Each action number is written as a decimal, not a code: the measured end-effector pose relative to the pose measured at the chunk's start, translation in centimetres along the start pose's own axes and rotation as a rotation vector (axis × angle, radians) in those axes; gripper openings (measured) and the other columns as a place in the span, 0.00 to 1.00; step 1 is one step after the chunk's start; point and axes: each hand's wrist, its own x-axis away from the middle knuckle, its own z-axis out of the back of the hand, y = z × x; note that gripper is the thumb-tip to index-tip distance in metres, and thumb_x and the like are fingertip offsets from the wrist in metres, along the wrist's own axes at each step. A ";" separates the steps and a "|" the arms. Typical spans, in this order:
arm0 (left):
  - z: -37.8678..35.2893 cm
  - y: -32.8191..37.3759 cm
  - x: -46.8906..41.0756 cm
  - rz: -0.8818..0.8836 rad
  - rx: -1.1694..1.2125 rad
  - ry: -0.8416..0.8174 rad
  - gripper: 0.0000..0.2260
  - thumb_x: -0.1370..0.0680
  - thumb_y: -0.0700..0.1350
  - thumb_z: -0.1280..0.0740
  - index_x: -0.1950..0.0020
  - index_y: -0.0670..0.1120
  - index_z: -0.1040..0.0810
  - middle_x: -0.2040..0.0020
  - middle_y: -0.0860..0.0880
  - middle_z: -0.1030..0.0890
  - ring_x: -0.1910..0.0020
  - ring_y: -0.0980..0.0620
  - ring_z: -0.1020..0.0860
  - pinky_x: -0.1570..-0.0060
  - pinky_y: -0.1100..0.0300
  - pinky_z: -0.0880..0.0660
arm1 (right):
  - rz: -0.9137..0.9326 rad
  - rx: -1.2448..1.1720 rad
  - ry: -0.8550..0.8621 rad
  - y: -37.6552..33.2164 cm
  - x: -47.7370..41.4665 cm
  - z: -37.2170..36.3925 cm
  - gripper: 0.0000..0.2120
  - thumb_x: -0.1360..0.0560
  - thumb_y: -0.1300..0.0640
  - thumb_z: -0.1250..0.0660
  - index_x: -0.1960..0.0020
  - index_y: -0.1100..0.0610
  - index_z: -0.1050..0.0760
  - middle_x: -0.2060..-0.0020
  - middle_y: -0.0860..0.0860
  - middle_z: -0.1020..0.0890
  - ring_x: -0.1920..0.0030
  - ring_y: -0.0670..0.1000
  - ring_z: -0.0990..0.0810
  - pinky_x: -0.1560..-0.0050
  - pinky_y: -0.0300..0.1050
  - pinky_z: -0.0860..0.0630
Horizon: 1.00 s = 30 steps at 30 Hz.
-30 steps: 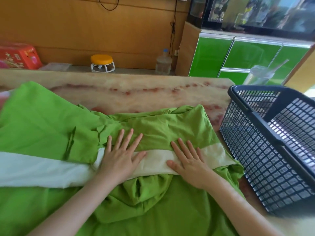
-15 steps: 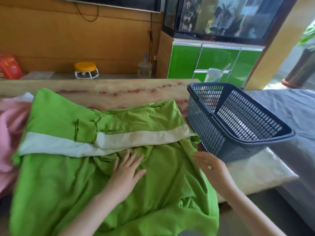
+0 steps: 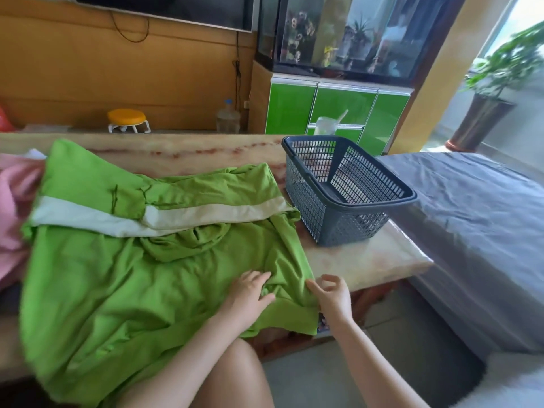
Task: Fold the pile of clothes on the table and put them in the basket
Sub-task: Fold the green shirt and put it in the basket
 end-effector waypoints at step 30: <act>-3.3 3.9 2.2 -0.171 0.004 -0.029 0.18 0.23 0.41 0.42 0.37 0.55 0.24 0.46 0.53 0.24 0.47 0.53 0.25 0.51 0.61 0.31 | -0.538 -0.436 -0.489 1.3 -1.0 5.2 0.17 0.23 0.49 0.36 0.48 0.63 0.19 0.54 0.59 0.16 0.57 0.56 0.17 0.50 0.52 0.22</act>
